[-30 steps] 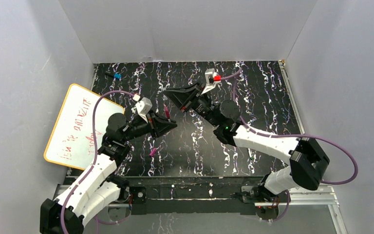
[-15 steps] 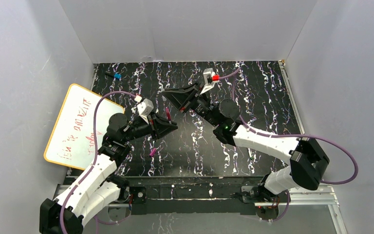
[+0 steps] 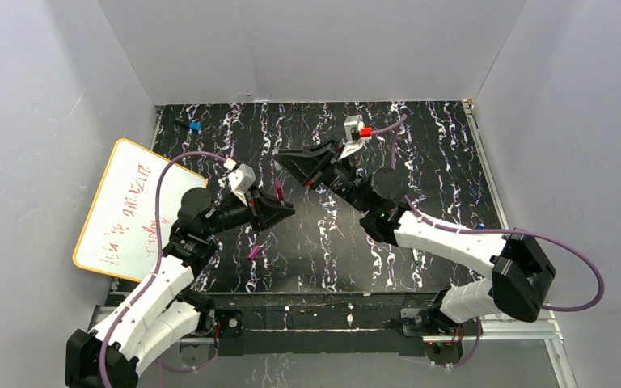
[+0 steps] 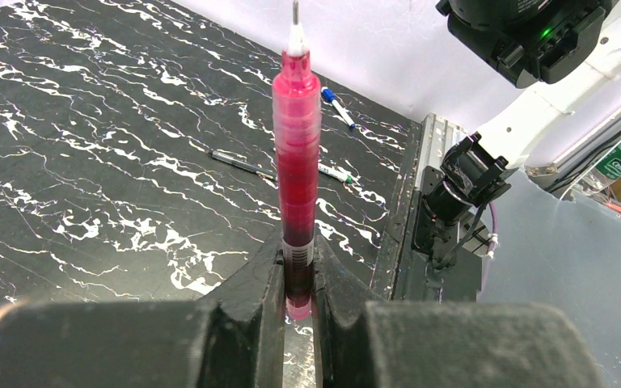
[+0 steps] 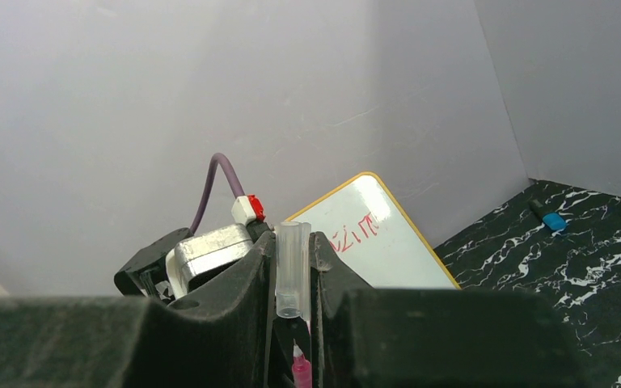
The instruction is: Insert the pens into the pen caps
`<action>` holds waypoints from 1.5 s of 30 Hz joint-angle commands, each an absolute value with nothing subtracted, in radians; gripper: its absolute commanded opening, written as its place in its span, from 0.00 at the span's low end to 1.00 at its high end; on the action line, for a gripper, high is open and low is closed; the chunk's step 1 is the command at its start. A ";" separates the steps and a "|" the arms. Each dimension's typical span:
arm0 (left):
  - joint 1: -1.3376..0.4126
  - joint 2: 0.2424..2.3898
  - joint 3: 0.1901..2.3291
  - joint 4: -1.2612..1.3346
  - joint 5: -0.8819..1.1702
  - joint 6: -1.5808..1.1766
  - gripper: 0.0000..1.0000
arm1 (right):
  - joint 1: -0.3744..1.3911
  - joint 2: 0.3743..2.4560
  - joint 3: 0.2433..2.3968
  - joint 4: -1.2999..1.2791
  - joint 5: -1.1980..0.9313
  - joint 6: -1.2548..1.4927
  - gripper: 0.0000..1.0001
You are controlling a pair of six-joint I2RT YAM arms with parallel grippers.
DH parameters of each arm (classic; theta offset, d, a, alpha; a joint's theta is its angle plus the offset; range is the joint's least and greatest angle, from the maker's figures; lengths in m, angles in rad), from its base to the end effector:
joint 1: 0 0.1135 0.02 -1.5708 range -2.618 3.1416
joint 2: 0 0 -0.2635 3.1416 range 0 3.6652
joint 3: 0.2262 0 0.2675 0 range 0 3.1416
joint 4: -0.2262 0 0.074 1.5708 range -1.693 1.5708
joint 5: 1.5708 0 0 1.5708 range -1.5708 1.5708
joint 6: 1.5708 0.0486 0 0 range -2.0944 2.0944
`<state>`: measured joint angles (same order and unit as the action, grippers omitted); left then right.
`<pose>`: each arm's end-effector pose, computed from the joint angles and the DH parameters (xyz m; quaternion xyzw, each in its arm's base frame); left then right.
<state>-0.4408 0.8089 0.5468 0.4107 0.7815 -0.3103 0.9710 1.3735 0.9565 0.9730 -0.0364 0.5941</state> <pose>0.1778 -0.1217 0.3106 0.3273 0.5834 -0.4882 0.5605 0.1877 0.2776 0.3858 -0.1066 0.4742 0.6224 0.6134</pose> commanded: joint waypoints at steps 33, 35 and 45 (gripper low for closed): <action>-0.443 0.796 0.569 0.419 0.808 -0.310 0.00 | 0.995 1.360 0.914 1.020 -0.013 0.569 0.01; -0.444 0.799 0.570 0.417 0.809 -0.310 0.00 | 0.996 1.352 0.912 1.017 -0.013 0.568 0.01; -0.444 0.804 0.570 0.417 0.811 -0.310 0.00 | 1.004 1.321 0.897 1.018 -0.007 0.553 0.01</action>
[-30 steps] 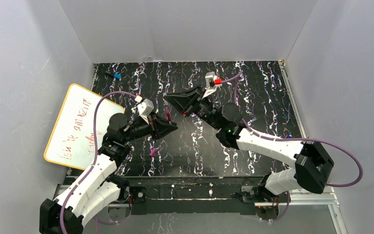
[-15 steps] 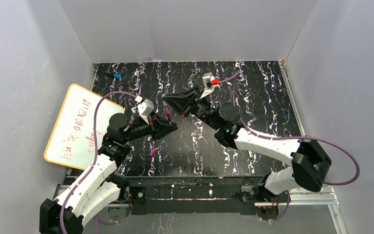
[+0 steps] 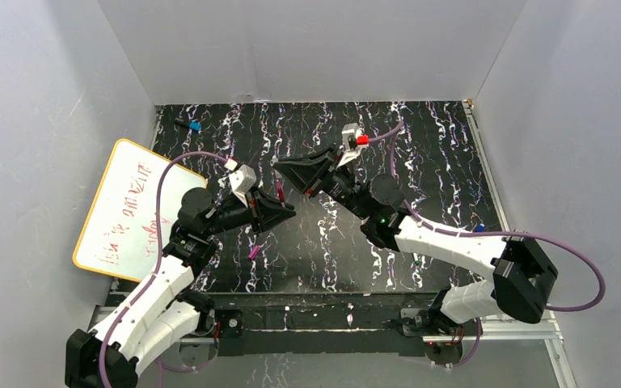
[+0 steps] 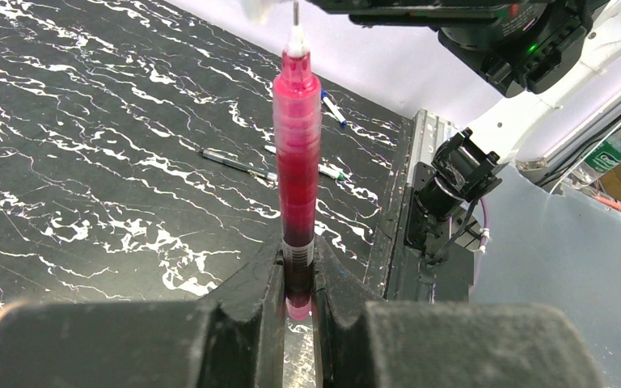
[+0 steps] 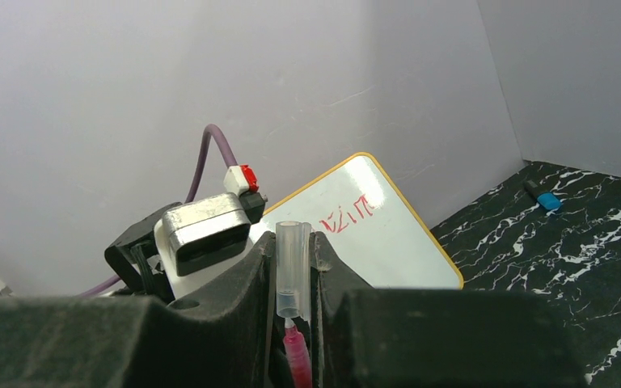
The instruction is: Insert the pens into the pen caps
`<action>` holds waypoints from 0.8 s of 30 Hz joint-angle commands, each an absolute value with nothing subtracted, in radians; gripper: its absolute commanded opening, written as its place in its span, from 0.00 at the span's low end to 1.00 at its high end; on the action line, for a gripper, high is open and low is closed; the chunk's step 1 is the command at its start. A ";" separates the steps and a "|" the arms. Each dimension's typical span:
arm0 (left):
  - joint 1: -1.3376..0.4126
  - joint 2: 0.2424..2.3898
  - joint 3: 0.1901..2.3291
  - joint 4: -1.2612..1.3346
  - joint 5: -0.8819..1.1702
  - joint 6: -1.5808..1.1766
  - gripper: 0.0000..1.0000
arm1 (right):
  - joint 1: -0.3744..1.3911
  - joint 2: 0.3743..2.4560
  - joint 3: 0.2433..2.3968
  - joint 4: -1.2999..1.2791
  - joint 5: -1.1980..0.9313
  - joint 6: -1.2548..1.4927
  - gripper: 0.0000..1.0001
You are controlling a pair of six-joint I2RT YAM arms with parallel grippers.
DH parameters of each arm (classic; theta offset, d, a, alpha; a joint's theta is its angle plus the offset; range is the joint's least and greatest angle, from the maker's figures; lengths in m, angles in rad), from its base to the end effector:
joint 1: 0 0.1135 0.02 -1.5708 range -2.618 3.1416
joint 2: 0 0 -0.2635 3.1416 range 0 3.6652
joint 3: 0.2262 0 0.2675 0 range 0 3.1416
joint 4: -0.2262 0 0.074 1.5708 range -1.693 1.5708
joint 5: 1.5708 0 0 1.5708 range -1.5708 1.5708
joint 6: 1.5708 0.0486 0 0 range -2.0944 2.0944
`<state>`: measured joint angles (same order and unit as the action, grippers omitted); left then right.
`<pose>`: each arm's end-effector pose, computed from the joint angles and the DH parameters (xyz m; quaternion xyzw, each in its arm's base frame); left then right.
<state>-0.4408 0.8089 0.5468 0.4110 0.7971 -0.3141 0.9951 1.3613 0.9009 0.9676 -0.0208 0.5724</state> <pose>0.1771 -0.1220 0.3106 0.3316 0.5816 -0.4928 0.5559 0.1802 0.2795 0.3687 -0.1151 0.4939 0.6121 0.6067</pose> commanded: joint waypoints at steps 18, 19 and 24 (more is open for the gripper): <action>-0.444 0.801 0.571 0.412 0.810 -0.308 0.00 | 1.010 1.333 0.891 1.025 -0.012 0.554 0.01; -0.444 0.800 0.572 0.412 0.810 -0.308 0.00 | 1.011 1.334 0.890 1.025 -0.013 0.554 0.01; -0.443 0.800 0.572 0.412 0.813 -0.310 0.00 | 1.012 1.337 0.879 1.026 -0.011 0.552 0.01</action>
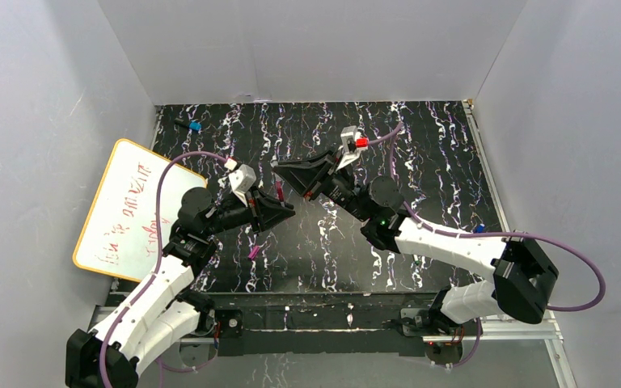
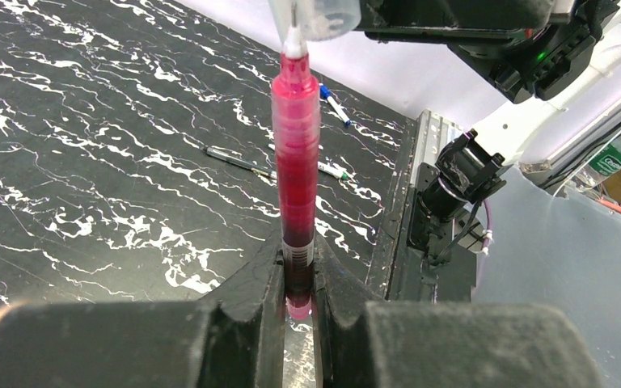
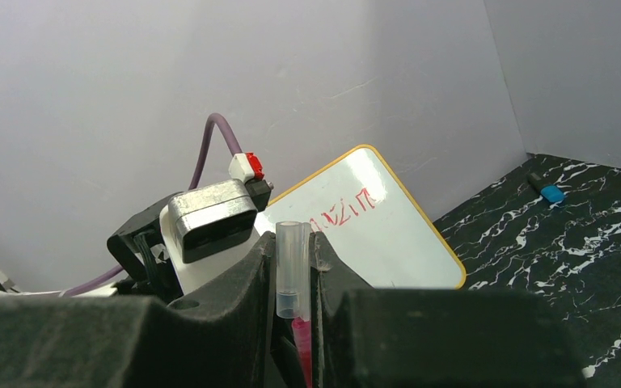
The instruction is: Insert the pens into the pen caps
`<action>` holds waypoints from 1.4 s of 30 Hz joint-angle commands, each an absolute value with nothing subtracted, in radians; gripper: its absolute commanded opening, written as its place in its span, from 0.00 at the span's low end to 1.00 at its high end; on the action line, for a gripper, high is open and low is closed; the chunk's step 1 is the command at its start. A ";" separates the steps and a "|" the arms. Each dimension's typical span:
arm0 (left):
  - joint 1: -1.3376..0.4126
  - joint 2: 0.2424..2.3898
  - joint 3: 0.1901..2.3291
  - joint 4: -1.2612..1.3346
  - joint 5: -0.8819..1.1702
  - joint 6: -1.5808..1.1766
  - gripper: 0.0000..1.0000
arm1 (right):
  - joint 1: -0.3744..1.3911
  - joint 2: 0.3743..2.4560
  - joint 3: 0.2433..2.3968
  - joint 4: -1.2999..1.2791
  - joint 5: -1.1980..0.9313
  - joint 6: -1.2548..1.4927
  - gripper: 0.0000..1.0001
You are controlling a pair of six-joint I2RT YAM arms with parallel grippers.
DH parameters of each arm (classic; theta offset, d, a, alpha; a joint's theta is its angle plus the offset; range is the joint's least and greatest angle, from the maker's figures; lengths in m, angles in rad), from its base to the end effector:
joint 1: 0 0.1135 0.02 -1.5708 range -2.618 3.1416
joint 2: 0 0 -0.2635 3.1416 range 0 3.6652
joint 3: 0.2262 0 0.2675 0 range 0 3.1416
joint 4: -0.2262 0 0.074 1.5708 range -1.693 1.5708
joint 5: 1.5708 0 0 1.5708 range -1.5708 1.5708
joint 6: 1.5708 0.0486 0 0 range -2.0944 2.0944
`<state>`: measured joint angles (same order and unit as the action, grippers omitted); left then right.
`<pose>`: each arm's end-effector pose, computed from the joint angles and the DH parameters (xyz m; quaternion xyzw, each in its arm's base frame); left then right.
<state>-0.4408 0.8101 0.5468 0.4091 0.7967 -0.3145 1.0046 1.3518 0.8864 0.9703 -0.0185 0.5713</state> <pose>0.1773 -0.1221 0.3101 0.3310 0.5828 -0.4929 0.5548 0.1762 0.2789 0.3666 -0.1170 0.4945 0.6139 0.6041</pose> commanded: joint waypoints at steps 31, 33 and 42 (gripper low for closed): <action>-0.443 0.811 0.576 0.405 0.821 -0.310 0.00 | 1.017 1.368 0.946 1.042 -0.020 0.508 0.01; -0.444 0.811 0.577 0.406 0.821 -0.309 0.00 | 1.017 1.367 0.942 1.040 -0.021 0.508 0.01; -0.443 0.810 0.576 0.405 0.819 -0.308 0.00 | 1.017 1.361 0.913 1.041 -0.014 0.514 0.01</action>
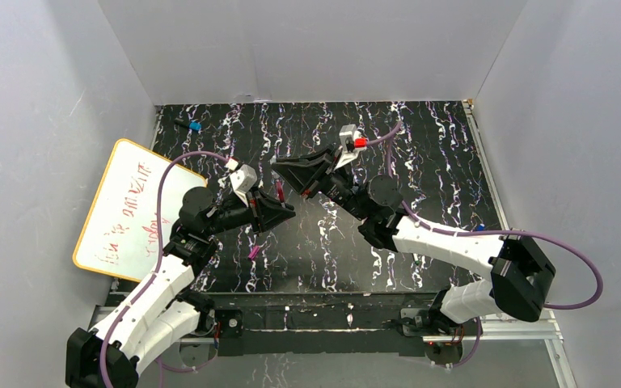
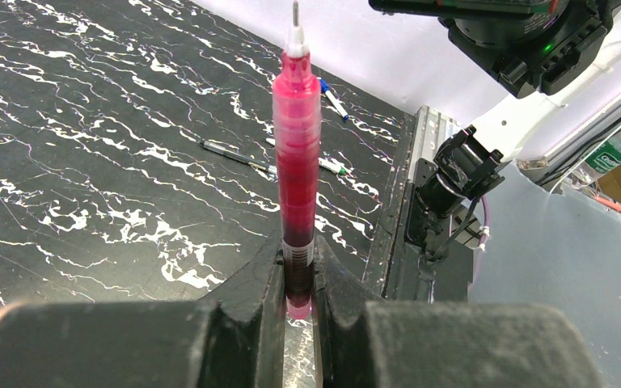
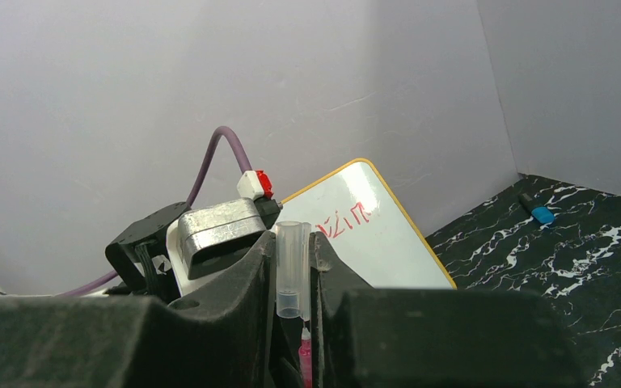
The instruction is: Insert the pens into the pen caps
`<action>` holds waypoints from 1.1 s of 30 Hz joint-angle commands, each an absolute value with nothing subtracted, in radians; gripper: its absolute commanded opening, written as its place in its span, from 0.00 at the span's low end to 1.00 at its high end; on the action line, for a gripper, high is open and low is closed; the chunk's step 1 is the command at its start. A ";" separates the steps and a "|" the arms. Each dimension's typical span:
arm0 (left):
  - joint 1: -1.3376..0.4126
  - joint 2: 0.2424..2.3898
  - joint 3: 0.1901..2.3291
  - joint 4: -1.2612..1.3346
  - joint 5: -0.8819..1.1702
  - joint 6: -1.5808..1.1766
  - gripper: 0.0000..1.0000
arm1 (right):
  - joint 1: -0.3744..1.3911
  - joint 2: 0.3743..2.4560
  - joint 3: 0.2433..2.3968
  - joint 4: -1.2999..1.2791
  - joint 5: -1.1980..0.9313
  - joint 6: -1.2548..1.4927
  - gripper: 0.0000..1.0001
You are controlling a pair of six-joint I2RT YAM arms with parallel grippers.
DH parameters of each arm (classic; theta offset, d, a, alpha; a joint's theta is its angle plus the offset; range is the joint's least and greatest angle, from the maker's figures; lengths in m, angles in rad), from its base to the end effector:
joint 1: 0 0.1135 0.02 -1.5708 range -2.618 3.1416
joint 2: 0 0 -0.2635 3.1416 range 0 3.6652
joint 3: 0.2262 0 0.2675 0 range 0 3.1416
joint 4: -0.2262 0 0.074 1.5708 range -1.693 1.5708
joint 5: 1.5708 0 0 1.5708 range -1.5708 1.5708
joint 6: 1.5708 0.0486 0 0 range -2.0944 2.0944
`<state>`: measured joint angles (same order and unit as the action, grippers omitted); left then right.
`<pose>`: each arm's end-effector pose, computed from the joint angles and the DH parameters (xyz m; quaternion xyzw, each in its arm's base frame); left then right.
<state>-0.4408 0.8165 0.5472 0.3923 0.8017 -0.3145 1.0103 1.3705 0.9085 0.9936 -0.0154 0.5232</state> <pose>0.1785 -0.1228 0.3072 0.3303 0.5901 -0.4946 0.5459 0.1766 0.2827 0.3714 -0.1262 0.4803 0.6050 0.6225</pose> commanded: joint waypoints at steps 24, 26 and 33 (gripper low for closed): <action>-0.443 0.798 0.581 0.385 0.809 -0.292 0.00 | 1.017 1.339 0.838 1.042 -0.006 0.529 0.01; -0.443 0.787 0.582 0.376 0.797 -0.283 0.00 | 1.017 1.323 0.809 1.050 -0.004 0.537 0.01; -0.439 0.786 0.585 0.419 0.791 -0.310 0.00 | 1.018 1.286 0.759 1.038 -0.004 0.539 0.01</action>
<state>-0.4469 0.8124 0.5472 0.3386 0.8024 -0.2955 1.0103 1.3205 0.7834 1.0229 0.0010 0.5430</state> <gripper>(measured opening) 0.091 0.249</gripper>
